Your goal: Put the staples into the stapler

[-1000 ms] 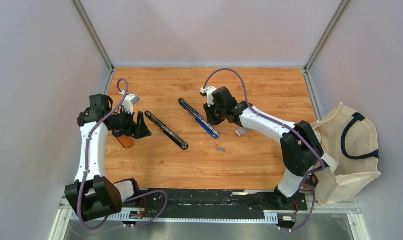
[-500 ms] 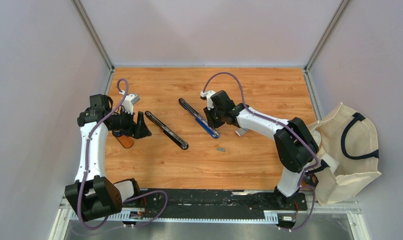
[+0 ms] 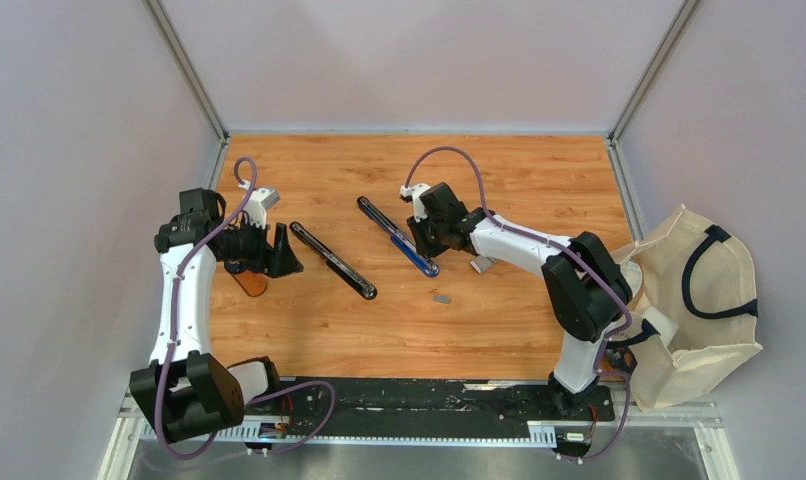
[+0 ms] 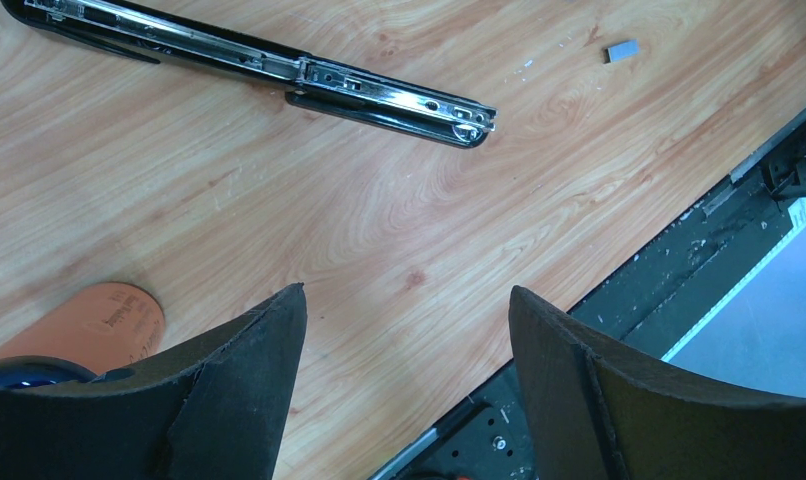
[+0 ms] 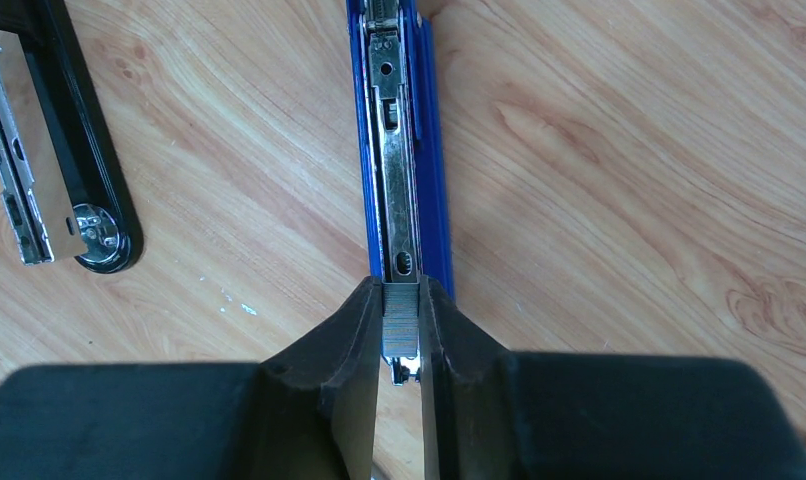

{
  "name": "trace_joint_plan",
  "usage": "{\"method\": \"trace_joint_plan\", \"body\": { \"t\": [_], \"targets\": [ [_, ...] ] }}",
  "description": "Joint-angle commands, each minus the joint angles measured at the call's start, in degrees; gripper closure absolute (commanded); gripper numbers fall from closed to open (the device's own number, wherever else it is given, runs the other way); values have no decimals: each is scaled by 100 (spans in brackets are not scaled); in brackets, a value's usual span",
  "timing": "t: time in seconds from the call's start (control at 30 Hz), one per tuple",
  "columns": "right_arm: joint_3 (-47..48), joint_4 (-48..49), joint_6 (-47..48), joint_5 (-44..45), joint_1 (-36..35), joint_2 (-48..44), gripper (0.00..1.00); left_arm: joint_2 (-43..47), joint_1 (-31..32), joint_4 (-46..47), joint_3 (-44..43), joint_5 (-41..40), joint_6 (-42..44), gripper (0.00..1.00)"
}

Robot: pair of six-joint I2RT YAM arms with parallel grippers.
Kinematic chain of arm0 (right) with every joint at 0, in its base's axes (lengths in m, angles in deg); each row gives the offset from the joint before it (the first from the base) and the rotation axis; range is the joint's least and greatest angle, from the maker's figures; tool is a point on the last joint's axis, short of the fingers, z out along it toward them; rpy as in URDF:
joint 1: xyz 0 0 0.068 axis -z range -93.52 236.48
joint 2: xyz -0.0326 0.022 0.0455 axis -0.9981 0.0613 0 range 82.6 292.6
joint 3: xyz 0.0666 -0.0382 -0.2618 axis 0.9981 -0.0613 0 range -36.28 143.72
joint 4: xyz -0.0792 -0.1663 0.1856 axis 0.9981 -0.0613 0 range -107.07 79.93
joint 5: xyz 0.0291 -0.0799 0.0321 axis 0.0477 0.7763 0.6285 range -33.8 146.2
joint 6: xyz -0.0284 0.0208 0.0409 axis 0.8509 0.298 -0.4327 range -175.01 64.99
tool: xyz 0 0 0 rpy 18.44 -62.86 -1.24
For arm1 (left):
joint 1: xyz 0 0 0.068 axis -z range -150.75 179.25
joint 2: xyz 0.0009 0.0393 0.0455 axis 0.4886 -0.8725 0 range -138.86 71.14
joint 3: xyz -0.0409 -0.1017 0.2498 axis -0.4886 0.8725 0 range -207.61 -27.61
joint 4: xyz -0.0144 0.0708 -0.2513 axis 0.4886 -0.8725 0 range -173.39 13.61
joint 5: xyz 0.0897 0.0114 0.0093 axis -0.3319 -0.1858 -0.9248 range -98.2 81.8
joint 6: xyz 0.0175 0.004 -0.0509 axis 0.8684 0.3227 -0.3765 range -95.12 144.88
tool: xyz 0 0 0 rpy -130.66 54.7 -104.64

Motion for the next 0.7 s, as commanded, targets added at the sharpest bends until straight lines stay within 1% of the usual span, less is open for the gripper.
{"method": "trace_joint_plan", "body": {
  "t": [0.0, 0.67],
  "targets": [
    [6, 246, 43, 108, -26, 1, 79, -12, -53, 71, -5, 125, 45, 18],
    [40, 184, 52, -58, 71, 54, 80, -30, -44, 80, 4, 134, 46, 18]
  ]
}}
